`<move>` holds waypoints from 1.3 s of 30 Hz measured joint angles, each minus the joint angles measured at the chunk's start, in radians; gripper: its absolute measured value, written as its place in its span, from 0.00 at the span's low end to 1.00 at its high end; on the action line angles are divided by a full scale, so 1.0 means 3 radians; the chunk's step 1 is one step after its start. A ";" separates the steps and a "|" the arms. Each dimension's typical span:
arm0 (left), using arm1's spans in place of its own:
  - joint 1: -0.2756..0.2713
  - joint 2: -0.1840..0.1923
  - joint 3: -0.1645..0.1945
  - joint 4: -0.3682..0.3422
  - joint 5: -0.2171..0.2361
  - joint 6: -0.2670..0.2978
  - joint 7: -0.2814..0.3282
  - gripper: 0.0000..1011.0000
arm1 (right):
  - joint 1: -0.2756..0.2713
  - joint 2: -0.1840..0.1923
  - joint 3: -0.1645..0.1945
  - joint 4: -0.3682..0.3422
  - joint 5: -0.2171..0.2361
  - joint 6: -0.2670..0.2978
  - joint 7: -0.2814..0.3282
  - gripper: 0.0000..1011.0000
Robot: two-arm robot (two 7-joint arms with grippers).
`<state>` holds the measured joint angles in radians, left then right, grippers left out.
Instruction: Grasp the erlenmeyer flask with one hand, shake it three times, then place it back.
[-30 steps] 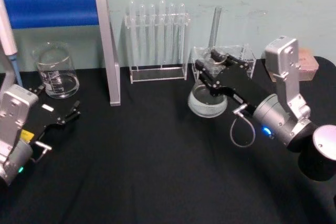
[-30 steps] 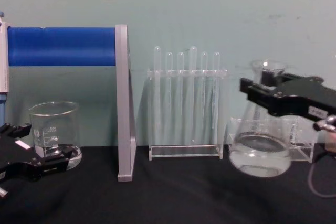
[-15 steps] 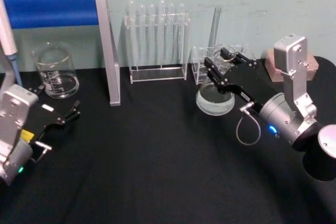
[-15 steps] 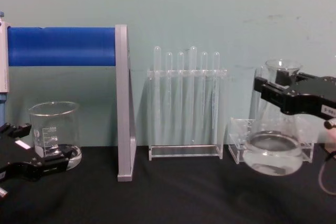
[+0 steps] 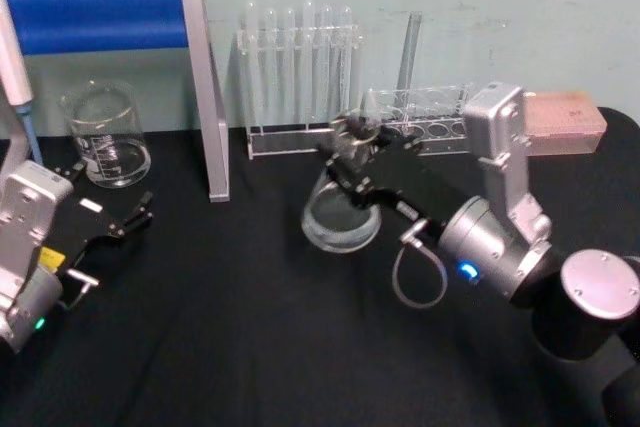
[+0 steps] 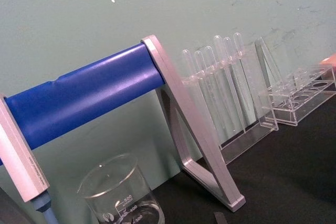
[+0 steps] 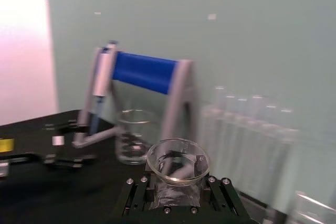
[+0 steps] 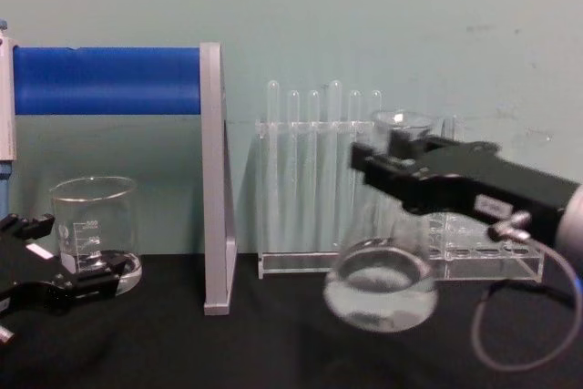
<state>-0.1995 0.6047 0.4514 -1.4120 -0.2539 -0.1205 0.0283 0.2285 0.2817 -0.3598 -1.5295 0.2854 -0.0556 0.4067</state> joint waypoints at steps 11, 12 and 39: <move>0.0000 0.0000 0.0000 0.0000 0.0000 0.0000 0.0000 0.99 | -0.0014 -0.0008 -0.0348 -0.0131 0.0104 0.0055 0.0229 0.45; 0.0000 0.0000 0.0000 0.0000 0.0000 0.0000 0.0000 0.99 | -0.0015 -0.0005 -0.0386 -0.0147 0.0115 0.0059 0.0249 0.45; 0.0000 0.0000 0.0000 0.0000 0.0000 0.0000 0.0000 0.99 | 0.0026 0.0095 -0.0478 -0.0142 0.0178 0.0046 0.0134 0.45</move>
<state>-0.1995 0.6047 0.4513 -1.4120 -0.2539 -0.1205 0.0283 0.2362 0.3101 -0.5032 -1.5720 0.3387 -0.0416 0.4469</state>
